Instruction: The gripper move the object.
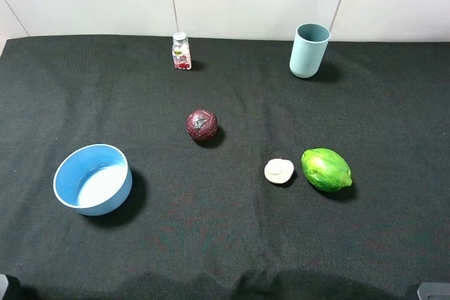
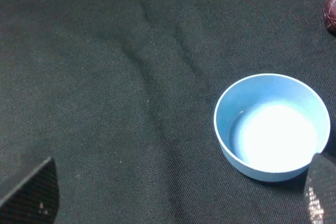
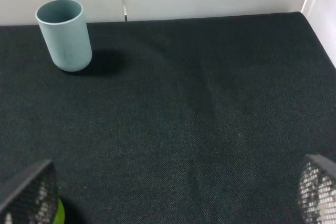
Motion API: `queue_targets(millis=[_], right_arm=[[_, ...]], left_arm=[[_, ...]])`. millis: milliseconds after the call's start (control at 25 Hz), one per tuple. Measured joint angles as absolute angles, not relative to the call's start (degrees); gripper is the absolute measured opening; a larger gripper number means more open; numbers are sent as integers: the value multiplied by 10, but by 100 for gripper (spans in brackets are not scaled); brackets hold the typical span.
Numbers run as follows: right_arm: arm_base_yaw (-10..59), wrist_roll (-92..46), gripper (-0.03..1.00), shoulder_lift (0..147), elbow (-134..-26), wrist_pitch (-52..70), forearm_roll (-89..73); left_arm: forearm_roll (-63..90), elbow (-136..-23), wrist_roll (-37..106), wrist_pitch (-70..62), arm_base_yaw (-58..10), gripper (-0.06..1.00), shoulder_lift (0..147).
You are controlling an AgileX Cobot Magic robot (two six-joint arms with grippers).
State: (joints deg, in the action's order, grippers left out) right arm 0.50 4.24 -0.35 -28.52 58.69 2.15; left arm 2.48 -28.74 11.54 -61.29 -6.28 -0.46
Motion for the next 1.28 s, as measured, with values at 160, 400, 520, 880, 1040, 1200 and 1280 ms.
queue_targets(millis=[160, 400, 520, 880, 1040, 1200, 1280], right_arm=[[5, 42, 69, -3, -285, 587, 21], [5, 42, 69, -3, -285, 587, 21], [5, 42, 69, -3, -285, 587, 21], [5, 42, 69, -3, -285, 587, 21], [5, 42, 69, -3, -285, 587, 21], [5, 42, 69, -3, -285, 587, 21], [5, 42, 69, -3, -285, 587, 21]], left_arm=[[25, -287, 115, -613, -63, 99, -5], [25, -287, 115, -613, -63, 99, -5], [25, -287, 115, -613, -63, 99, -5], [25, -287, 115, -613, -63, 99, -5], [25, -287, 116, -613, -38, 99, -5], [25, -287, 116, -613, 8, 99, -5], [25, -287, 116, -613, 15, 99, -5]])
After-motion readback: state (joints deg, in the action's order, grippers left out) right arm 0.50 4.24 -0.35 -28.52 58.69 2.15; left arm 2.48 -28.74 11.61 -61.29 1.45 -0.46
